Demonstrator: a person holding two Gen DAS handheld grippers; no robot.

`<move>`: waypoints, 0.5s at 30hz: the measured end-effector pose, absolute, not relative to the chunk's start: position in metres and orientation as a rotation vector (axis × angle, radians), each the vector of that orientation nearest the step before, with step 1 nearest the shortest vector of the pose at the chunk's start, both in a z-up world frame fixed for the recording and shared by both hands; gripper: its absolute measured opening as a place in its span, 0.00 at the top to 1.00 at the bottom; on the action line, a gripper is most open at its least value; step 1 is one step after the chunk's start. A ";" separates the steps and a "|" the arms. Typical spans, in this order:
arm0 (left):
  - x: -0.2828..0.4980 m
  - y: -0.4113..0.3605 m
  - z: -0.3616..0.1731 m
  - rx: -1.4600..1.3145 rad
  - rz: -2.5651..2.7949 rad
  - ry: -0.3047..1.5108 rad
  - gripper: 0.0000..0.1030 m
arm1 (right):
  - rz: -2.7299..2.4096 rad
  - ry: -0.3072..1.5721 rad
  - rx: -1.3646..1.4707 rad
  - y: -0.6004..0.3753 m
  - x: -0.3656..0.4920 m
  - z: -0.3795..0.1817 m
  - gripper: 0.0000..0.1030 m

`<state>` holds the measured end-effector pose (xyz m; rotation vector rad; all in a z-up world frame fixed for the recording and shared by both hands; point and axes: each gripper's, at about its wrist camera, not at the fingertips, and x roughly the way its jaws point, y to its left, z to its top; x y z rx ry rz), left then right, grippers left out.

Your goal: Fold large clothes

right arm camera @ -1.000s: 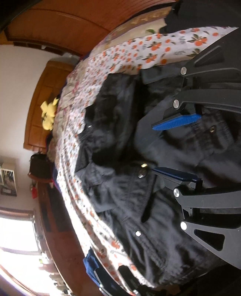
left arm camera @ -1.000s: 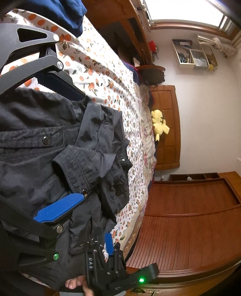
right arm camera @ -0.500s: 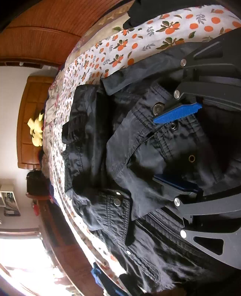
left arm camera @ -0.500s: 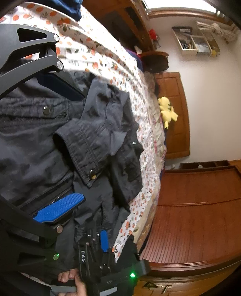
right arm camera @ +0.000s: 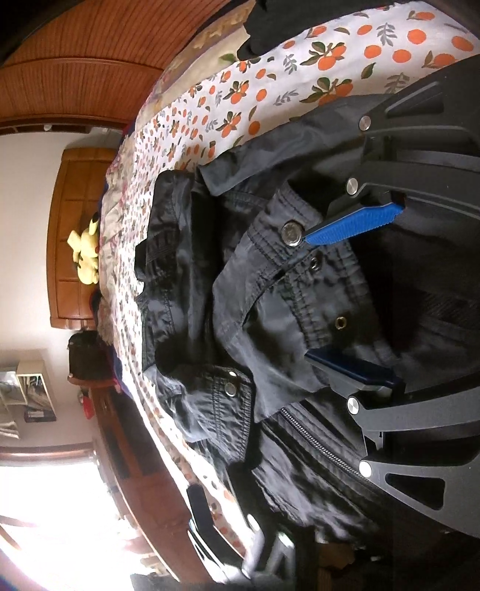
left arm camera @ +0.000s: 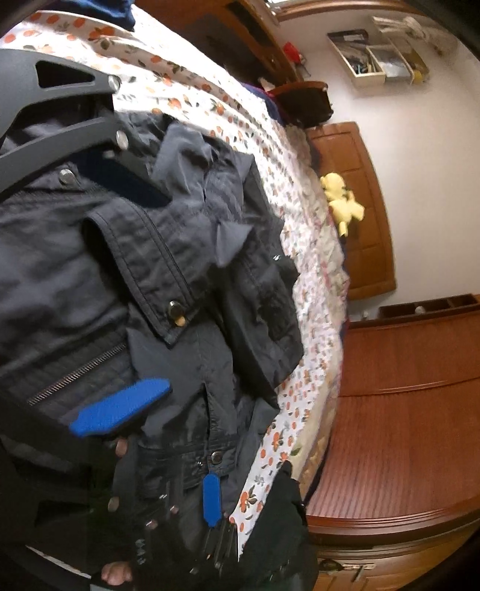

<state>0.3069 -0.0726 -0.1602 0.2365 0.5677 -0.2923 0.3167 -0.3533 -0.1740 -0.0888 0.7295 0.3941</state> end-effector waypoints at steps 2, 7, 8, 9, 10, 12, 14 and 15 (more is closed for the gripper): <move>0.322 -0.083 -0.163 0.240 -0.289 0.606 0.18 | 0.404 0.731 -0.076 -0.357 0.315 -0.174 0.45; 0.361 -0.096 -0.178 0.205 -0.250 0.715 0.21 | 0.419 0.727 -0.080 -0.361 0.307 -0.172 0.45; 0.370 -0.098 -0.182 0.196 -0.242 0.748 0.22 | 0.421 0.726 -0.081 -0.361 0.306 -0.172 0.45; 0.375 -0.099 -0.186 0.190 -0.238 0.769 0.22 | 0.427 0.719 -0.076 -0.363 0.304 -0.170 0.45; 0.382 -0.100 -0.190 0.183 -0.231 0.795 0.22 | 0.431 0.715 -0.071 -0.365 0.303 -0.169 0.45; 0.389 -0.104 -0.195 0.184 -0.214 0.823 0.22 | 0.439 0.711 -0.057 -0.369 0.301 -0.166 0.45; 0.393 -0.108 -0.199 0.204 -0.189 0.841 0.22 | 0.450 0.702 -0.039 -0.373 0.299 -0.163 0.45; 0.394 -0.110 -0.202 0.213 -0.180 0.850 0.22 | 0.452 0.700 -0.035 -0.375 0.298 -0.162 0.45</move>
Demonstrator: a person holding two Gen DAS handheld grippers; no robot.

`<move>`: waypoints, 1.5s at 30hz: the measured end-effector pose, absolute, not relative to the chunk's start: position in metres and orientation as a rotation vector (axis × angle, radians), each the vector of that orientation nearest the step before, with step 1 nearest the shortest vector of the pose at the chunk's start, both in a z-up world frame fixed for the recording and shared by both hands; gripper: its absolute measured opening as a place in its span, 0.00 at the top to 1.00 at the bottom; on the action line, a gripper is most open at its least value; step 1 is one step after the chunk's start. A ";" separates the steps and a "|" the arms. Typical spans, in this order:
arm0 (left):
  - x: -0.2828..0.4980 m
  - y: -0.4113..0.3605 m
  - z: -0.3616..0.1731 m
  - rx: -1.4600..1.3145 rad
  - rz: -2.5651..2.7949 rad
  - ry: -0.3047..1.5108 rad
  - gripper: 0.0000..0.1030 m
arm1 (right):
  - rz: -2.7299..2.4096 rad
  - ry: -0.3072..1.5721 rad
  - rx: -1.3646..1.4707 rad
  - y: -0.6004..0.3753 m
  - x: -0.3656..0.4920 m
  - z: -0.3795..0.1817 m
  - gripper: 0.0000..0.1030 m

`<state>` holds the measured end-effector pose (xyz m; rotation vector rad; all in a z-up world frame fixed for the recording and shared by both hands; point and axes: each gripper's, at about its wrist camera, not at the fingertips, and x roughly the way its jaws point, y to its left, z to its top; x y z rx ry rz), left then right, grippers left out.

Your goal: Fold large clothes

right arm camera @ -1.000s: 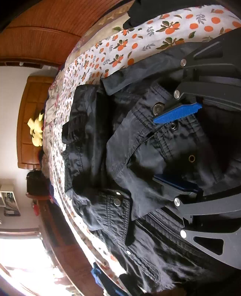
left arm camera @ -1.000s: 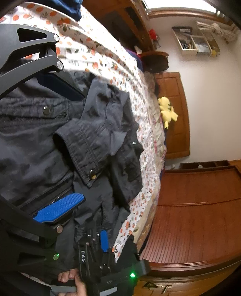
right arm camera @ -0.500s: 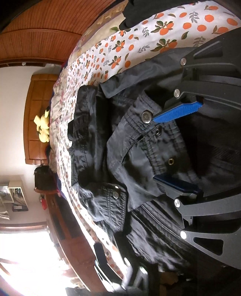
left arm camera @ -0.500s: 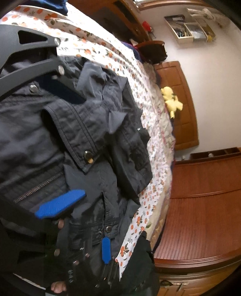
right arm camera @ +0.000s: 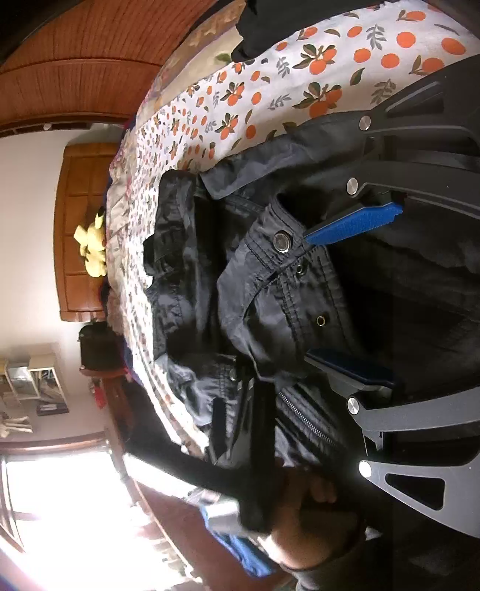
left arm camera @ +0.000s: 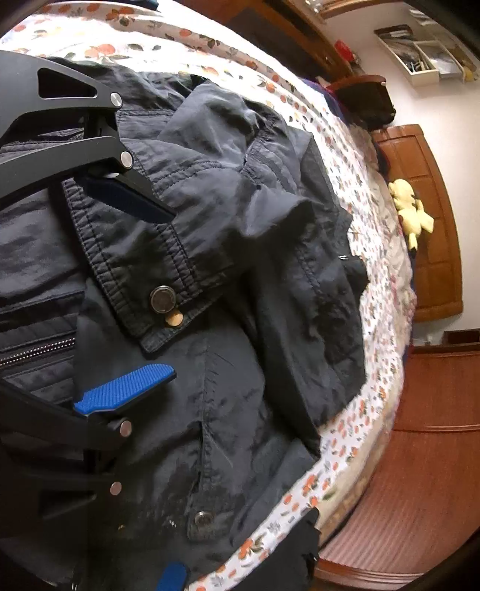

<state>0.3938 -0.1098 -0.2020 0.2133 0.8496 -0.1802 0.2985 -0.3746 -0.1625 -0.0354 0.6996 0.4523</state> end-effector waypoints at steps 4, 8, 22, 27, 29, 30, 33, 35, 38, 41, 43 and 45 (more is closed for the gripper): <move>0.397 -0.111 -0.214 0.236 -0.146 0.877 0.23 | 0.444 0.669 -0.066 -0.377 0.294 -0.157 0.40; 0.396 -0.102 -0.213 0.218 -0.132 0.864 0.44 | 0.441 0.667 -0.057 -0.379 0.294 -0.155 0.40; 0.372 -0.054 -0.148 0.286 -0.049 0.693 0.85 | 0.474 0.658 -0.050 -0.351 0.315 -0.145 0.40; 0.383 -0.016 -0.130 0.304 0.021 0.680 0.81 | 0.476 0.659 -0.054 -0.337 0.321 -0.145 0.40; 0.388 0.004 -0.126 0.300 0.063 0.675 0.63 | 0.478 0.666 -0.062 -0.330 0.324 -0.147 0.40; 0.388 0.013 -0.124 0.292 0.091 0.668 0.52 | 0.479 0.671 -0.066 -0.328 0.325 -0.149 0.40; 0.381 0.038 -0.122 0.238 0.095 0.655 0.38 | 0.481 0.682 -0.072 -0.321 0.329 -0.151 0.40; 0.378 0.054 -0.126 0.202 0.095 0.671 0.38 | 0.485 0.684 -0.074 -0.317 0.330 -0.152 0.40; 0.373 0.067 -0.134 0.201 0.091 0.692 0.38 | 0.490 0.683 -0.079 -0.311 0.330 -0.153 0.40; 0.371 0.070 -0.143 0.207 0.085 0.712 0.37 | 0.496 0.689 -0.083 -0.305 0.332 -0.154 0.40; 0.370 0.073 -0.150 0.199 0.070 0.737 0.37 | 0.498 0.694 -0.091 -0.301 0.333 -0.156 0.40; 0.373 0.070 -0.158 0.192 0.060 0.753 0.37 | 0.501 0.696 -0.095 -0.298 0.334 -0.157 0.40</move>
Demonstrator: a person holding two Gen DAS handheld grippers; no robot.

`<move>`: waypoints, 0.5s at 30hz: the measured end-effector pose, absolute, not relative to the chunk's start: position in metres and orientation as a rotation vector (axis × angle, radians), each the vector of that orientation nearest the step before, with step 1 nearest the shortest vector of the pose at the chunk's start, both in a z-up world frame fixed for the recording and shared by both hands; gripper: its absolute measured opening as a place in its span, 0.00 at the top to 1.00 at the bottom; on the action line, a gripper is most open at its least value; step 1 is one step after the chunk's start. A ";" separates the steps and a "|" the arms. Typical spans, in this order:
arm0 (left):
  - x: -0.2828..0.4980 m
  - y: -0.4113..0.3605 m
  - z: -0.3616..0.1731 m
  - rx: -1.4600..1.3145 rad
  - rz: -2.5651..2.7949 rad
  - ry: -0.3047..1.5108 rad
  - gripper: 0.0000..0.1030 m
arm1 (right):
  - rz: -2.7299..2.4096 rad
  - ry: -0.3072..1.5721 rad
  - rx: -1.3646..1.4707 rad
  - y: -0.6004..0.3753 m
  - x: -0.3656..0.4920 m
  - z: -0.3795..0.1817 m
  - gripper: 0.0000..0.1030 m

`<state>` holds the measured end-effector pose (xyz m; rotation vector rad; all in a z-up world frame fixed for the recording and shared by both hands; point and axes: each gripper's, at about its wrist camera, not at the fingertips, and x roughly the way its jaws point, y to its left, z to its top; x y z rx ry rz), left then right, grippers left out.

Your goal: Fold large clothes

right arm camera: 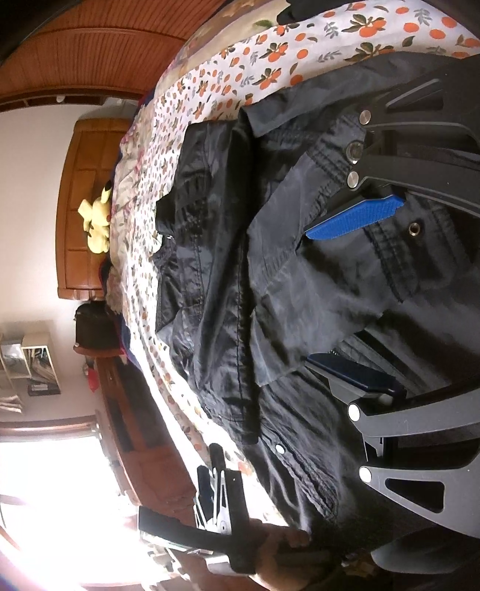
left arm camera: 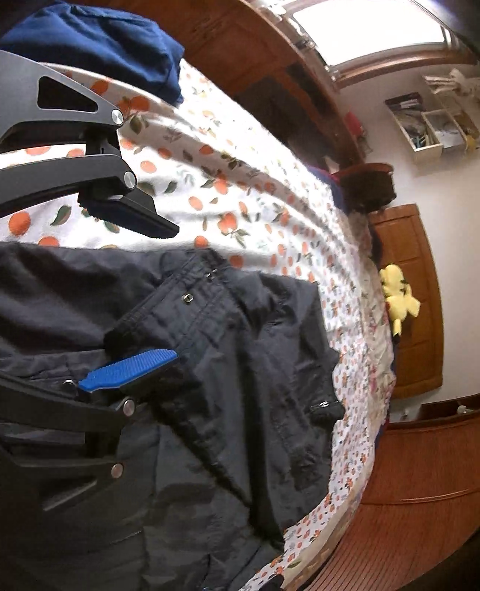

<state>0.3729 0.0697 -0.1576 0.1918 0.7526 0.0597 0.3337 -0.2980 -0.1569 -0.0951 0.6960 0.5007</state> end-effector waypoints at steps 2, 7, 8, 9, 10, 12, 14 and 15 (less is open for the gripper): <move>0.374 0.070 -0.163 0.185 0.053 0.766 0.37 | 0.501 0.699 -0.097 -0.296 0.334 -0.158 0.40; 0.378 0.067 -0.172 0.172 0.029 0.793 0.37 | 0.506 0.698 -0.092 -0.294 0.334 -0.157 0.40; 0.379 0.065 -0.174 0.173 0.025 0.804 0.37 | 0.508 0.697 -0.092 -0.293 0.334 -0.157 0.40; 0.379 0.064 -0.176 0.174 0.022 0.810 0.37 | 0.510 0.697 -0.092 -0.293 0.333 -0.157 0.40; 0.381 0.062 -0.179 0.170 0.017 0.821 0.37 | 0.513 0.696 -0.091 -0.293 0.333 -0.156 0.40; 0.383 0.063 -0.184 0.153 0.020 0.832 0.40 | 0.516 0.695 -0.089 -0.292 0.333 -0.155 0.40; 0.387 0.067 -0.189 0.111 0.020 0.856 0.50 | 0.520 0.694 -0.086 -0.292 0.333 -0.155 0.40; 0.388 0.068 -0.191 0.100 0.016 0.863 0.51 | 0.521 0.694 -0.085 -0.293 0.333 -0.155 0.40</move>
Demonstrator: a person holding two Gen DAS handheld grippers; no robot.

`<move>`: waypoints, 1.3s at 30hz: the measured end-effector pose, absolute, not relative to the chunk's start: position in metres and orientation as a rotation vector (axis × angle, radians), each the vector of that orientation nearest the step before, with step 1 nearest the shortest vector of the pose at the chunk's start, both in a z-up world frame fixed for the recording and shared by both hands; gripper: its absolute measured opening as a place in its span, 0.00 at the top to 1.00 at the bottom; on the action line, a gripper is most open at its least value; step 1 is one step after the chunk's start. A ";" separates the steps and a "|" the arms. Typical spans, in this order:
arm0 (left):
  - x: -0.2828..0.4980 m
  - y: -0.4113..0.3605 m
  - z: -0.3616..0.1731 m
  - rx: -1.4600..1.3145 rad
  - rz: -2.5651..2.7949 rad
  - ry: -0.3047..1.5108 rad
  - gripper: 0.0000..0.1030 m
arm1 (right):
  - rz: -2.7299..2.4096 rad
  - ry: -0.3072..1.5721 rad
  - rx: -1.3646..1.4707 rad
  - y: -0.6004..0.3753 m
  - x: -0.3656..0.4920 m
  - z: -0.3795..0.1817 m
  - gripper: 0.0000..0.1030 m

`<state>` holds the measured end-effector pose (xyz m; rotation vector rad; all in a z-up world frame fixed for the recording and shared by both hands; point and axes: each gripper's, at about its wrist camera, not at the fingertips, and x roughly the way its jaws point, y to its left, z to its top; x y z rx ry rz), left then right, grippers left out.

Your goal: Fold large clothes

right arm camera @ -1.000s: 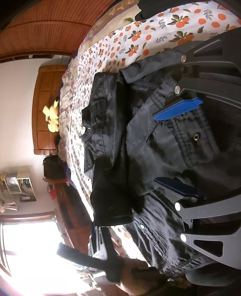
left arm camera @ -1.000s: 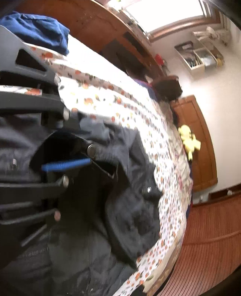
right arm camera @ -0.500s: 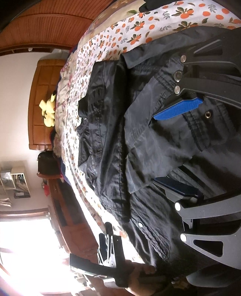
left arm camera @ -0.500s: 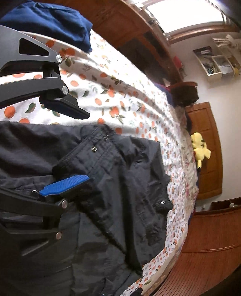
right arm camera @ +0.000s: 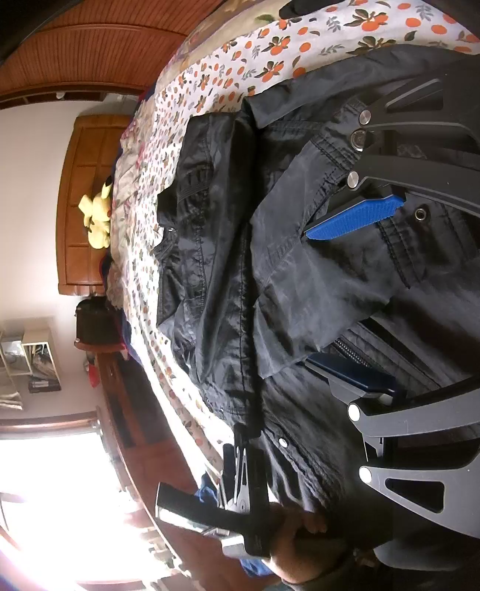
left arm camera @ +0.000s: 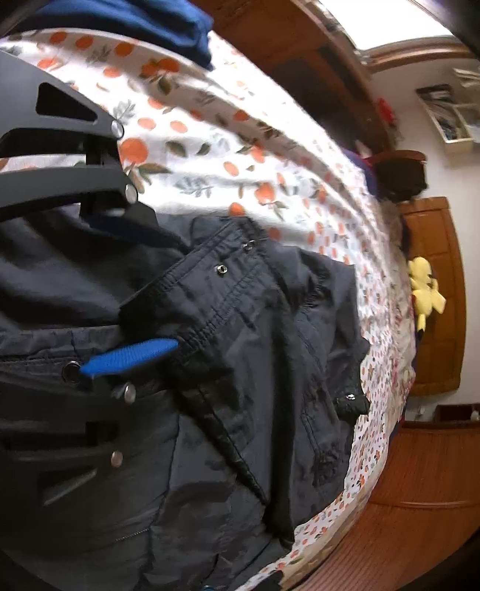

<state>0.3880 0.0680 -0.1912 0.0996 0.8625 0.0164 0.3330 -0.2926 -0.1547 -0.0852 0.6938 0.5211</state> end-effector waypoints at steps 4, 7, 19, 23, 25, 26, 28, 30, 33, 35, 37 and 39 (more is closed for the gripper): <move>0.392 0.070 -0.198 0.089 0.007 0.887 0.52 | 0.522 0.694 -0.086 -0.293 0.333 -0.155 0.40; 0.395 0.069 -0.202 0.094 0.007 0.899 0.53 | 0.521 0.693 -0.084 -0.293 0.333 -0.155 0.40; 0.357 0.052 -0.159 0.055 -0.102 0.805 0.95 | 0.511 0.694 -0.079 -0.304 0.331 -0.153 0.40; 0.326 0.032 -0.125 0.062 -0.153 0.727 0.96 | 0.505 0.692 -0.072 -0.310 0.331 -0.153 0.40; 0.313 0.021 -0.113 0.070 -0.168 0.699 0.96 | 0.501 0.690 -0.068 -0.312 0.330 -0.152 0.40; 0.307 0.018 -0.110 0.072 -0.170 0.692 0.96 | 0.499 0.689 -0.065 -0.314 0.330 -0.152 0.40; 0.295 0.011 -0.107 0.077 -0.180 0.680 0.96 | 0.497 0.688 -0.065 -0.315 0.329 -0.151 0.40; 0.287 0.004 -0.110 0.092 -0.180 0.683 0.95 | 0.495 0.687 -0.064 -0.317 0.330 -0.152 0.40; 0.276 0.000 -0.121 0.101 -0.172 0.704 0.90 | 0.493 0.689 -0.063 -0.318 0.330 -0.152 0.40; 0.271 0.000 -0.130 0.115 -0.146 0.707 0.74 | 0.493 0.689 -0.063 -0.320 0.329 -0.152 0.40; 0.267 0.002 -0.138 0.118 -0.127 0.696 0.40 | 0.493 0.690 -0.062 -0.320 0.329 -0.152 0.40; 0.261 0.005 -0.144 0.121 -0.103 0.669 0.21 | 0.493 0.691 -0.060 -0.320 0.330 -0.151 0.40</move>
